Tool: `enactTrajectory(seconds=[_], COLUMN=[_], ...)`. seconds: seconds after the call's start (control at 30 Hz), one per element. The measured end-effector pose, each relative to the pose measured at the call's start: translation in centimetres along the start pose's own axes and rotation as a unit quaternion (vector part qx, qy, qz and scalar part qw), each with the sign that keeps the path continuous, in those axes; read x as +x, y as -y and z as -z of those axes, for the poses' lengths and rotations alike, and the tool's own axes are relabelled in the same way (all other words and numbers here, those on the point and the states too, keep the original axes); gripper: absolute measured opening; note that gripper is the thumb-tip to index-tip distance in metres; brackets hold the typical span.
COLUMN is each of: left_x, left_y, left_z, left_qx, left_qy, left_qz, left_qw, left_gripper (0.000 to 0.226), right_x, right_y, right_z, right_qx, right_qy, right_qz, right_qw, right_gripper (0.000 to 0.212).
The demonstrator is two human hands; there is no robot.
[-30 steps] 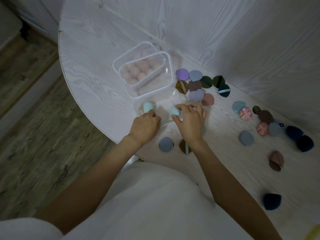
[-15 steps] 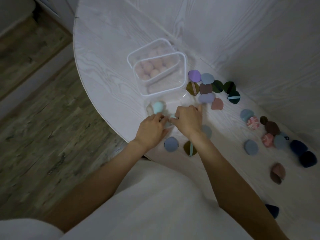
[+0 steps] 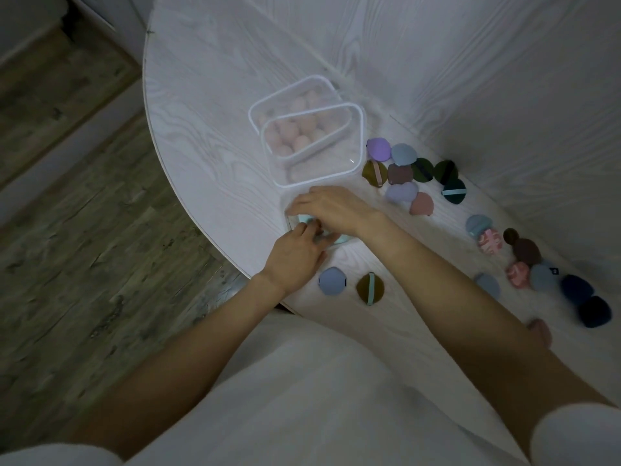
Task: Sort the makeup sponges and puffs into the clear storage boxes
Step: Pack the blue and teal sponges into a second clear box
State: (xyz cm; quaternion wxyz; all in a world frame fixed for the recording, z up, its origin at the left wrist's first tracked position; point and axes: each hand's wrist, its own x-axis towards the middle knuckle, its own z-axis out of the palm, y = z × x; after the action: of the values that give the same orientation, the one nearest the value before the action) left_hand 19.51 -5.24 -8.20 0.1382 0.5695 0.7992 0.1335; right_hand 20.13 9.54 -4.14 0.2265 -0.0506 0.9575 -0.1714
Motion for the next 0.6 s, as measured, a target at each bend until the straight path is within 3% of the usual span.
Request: enactTrajectory(seconds=[0.13,0.23,0.3,0.43,0.6], left_x=[-0.6,-0.5,-0.4,-0.1,0.3], left_y=[0.3,0.3,0.2,0.3,0.5], left_z=[0.4,0.7,0.8,0.4,0.2], left_qx=[-0.01,-0.019,-0.012,0.004,0.053], left_qy=[0.006,0.018,0.02,0.014,0.015], left_qz=[-0.003,-0.002,-0.003,-0.022,-0.047], left_qw=[1.0,1.0,1.0,1.0,0.997], left_gripper=[0.043,0.042,0.044,0.045,0.054], right_x=[-1.1,-4.3,-6.0,-7.1,-7.2], right_y=[-1.2,-1.9,-1.9,-1.0,-0.8], right_z=[-0.6,-1.0,-1.2,-1.6,-2.0], right_qx=[-0.093,-0.039,-0.05,-0.139,-0.126], right_qy=[-0.036,-0.135,-0.159,-0.103,-0.04], right_qz=[-0.016,-0.087,-0.142,-0.215,-0.253], right_qw=[0.995,0.986,0.976,0.961,0.958], right_gripper=[0.023,0.026,0.021,0.025,0.025])
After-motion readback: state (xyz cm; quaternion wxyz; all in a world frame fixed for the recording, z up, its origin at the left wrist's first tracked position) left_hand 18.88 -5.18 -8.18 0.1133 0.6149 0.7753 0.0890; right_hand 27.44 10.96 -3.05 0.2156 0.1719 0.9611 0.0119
